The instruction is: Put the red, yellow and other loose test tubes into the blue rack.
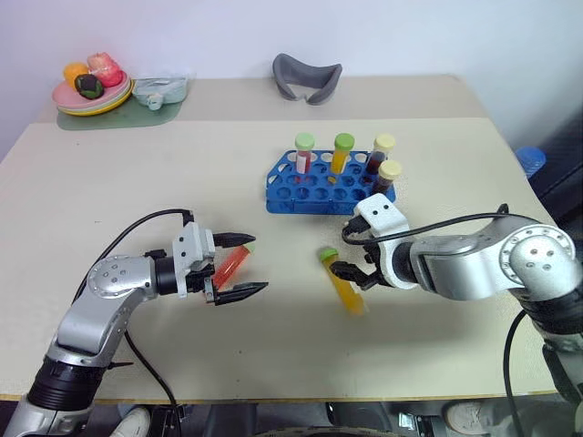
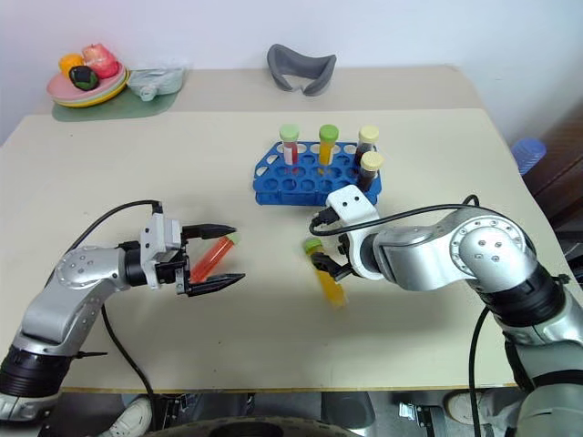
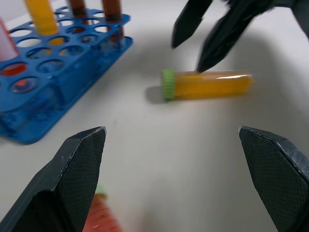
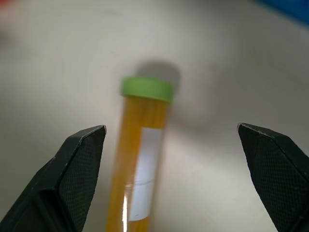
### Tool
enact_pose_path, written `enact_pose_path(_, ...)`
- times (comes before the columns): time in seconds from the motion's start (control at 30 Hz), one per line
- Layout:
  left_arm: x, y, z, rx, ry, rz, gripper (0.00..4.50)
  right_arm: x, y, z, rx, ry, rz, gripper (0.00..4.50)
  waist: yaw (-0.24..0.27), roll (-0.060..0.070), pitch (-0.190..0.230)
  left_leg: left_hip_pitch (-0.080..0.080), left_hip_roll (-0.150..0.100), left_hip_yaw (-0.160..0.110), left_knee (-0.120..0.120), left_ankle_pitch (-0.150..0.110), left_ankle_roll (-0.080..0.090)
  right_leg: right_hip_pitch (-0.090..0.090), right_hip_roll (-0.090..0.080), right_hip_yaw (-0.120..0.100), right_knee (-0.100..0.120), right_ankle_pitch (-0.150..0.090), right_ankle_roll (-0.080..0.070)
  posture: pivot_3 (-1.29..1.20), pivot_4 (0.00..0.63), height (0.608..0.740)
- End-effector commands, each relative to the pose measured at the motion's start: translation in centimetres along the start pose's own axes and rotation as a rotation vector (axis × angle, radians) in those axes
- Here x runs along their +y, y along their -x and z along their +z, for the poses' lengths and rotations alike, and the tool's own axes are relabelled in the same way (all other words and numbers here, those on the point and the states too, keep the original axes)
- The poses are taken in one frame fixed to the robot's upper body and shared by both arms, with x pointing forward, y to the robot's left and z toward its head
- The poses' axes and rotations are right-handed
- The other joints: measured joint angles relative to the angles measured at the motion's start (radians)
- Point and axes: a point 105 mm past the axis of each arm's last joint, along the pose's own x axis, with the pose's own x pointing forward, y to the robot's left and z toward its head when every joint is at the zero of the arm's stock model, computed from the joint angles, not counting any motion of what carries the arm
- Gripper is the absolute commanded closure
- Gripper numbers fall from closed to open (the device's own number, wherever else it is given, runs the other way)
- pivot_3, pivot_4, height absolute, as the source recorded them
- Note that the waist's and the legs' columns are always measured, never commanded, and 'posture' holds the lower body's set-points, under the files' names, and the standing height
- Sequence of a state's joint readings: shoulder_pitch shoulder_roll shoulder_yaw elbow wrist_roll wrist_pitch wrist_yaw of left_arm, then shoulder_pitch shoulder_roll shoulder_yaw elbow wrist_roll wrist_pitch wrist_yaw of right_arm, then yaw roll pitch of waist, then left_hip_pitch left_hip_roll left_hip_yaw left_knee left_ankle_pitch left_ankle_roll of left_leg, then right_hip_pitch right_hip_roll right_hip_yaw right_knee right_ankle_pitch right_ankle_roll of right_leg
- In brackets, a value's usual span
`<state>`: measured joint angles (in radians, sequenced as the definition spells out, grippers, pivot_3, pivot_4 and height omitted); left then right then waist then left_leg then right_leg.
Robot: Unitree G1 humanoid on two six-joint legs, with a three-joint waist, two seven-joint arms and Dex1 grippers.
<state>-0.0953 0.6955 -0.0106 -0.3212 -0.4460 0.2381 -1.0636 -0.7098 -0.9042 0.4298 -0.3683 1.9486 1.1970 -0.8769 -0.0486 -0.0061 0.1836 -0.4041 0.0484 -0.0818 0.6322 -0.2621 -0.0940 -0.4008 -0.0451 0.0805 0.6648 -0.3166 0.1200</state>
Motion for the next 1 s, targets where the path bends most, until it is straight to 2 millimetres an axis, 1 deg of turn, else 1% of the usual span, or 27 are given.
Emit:
enact_pose_path(0.03,-0.3,0.4,0.8,-0.025,-0.028,0.028,0.00,0.4,0.1,0.9,-0.005,0.024,0.003,0.05,0.000,0.000,0.000,-0.001,0.000,0.000,0.000,0.000,0.000,-0.001,0.000,0.000,0.000,0.000,0.000,0.00,0.150,0.740)
enact_pose_path(0.1,-0.5,0.5,0.5,-0.026,-0.021,0.037,0.00,0.5,-0.2,1.0,0.009,0.030,0.001,0.05,0.002,0.000,0.000,-0.001,0.000,0.000,0.000,0.000,0.000,-0.002,0.000,0.000,0.000,0.000,0.000,0.00,0.150,0.740)
enact_pose_path(0.27,-1.0,0.8,0.0,-0.029,-0.010,0.039,0.00,-0.4,-1.2,0.5,0.057,0.003,-0.065,0.05,0.004,0.000,0.000,-0.003,0.000,0.000,0.000,0.000,0.000,-0.003,0.000,0.000,0.000,0.000,0.000,0.00,0.150,0.740)
enact_pose_path(0.57,-1.6,1.2,-0.6,-0.027,-0.008,0.013,0.00,-0.7,-1.5,0.2,0.071,-0.012,-0.088,0.05,0.004,0.000,0.000,-0.003,0.000,0.000,0.000,0.000,0.000,-0.004,0.000,0.000,0.000,0.000,0.000,0.00,0.150,0.740)
enact_pose_path(0.67,-1.7,1.2,-0.7,-0.028,-0.008,0.007,0.00,-0.7,-1.5,0.3,0.068,-0.019,-0.093,0.88,0.004,0.000,0.000,-0.003,0.000,0.000,0.000,0.000,0.000,-0.004,0.000,0.000,0.000,0.000,0.000,0.00,0.150,0.740)
enact_pose_path(0.7,-1.7,1.2,-0.8,-0.029,-0.008,0.005,0.00,-0.7,-1.4,0.4,0.063,-0.019,-0.094,1.32,0.004,0.000,0.000,-0.003,0.000,0.000,0.000,0.000,0.000,-0.004,0.000,0.000,0.000,0.000,0.000,0.00,0.150,0.740)
enact_pose_path(0.77,-1.7,1.2,-0.8,-0.030,-0.009,0.003,0.00,-0.6,-1.4,0.5,0.055,-0.019,-0.091,2.35,0.003,0.000,0.000,-0.003,0.000,0.000,0.000,0.000,0.000,-0.004,0.000,0.000,0.000,0.000,0.000,0.00,0.150,0.740)
enact_pose_path(0.8,-1.7,1.1,-0.8,-0.031,-0.011,0.002,0.00,-0.6,-1.4,0.6,0.053,-0.019,-0.091,2.74,0.003,0.000,0.000,-0.003,0.000,0.000,0.000,0.000,0.000,-0.004,0.000,0.000,0.000,0.000,0.000,0.00,0.150,0.740)
enact_pose_path(1.0,-1.5,0.9,-0.6,-0.036,-0.017,-0.003,0.00,-0.6,-1.3,0.9,0.040,-0.026,-0.094,2.74,0.004,0.000,0.000,-0.003,0.000,0.000,0.000,0.000,0.000,-0.004,0.000,0.000,0.000,0.000,0.000,0.00,0.150,0.740)
